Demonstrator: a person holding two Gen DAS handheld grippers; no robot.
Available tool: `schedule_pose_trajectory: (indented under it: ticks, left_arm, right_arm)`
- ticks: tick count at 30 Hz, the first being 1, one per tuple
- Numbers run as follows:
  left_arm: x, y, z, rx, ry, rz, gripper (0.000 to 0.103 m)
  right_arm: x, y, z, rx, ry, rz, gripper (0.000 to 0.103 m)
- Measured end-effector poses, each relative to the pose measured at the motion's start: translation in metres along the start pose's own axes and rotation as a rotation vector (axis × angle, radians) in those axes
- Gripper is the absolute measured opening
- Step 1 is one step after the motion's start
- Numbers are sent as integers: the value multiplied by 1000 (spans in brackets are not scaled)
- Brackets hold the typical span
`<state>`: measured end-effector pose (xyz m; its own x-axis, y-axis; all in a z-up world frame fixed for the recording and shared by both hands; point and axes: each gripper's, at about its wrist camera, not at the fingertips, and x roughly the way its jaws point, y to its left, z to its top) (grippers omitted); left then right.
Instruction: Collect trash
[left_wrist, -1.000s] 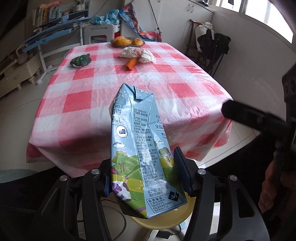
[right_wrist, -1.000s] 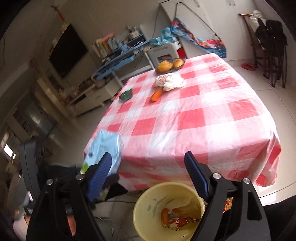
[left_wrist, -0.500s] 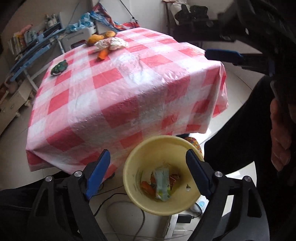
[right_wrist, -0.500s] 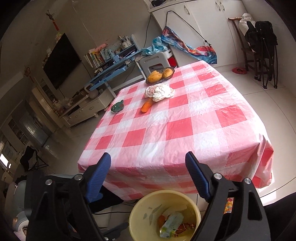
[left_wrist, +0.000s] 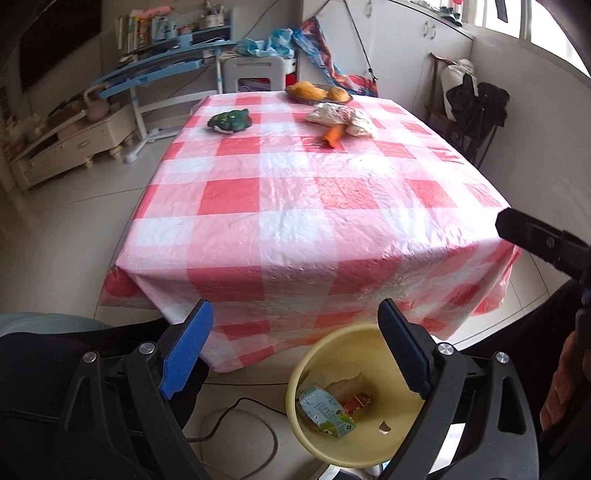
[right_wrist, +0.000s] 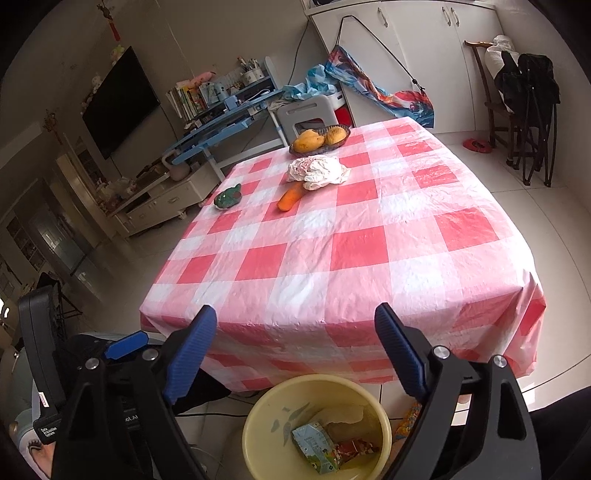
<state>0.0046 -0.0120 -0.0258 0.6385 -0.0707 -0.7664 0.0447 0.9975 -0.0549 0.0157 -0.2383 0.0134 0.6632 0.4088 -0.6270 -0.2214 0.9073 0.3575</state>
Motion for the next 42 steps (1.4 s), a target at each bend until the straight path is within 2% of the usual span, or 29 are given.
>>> schedule_pose_trajectory:
  ticks: [42]
  left_arm:
    - [0,-1,-1,5,-13,15,87]
  right_arm:
    - [8,5,-6,-32,31,-18,86]
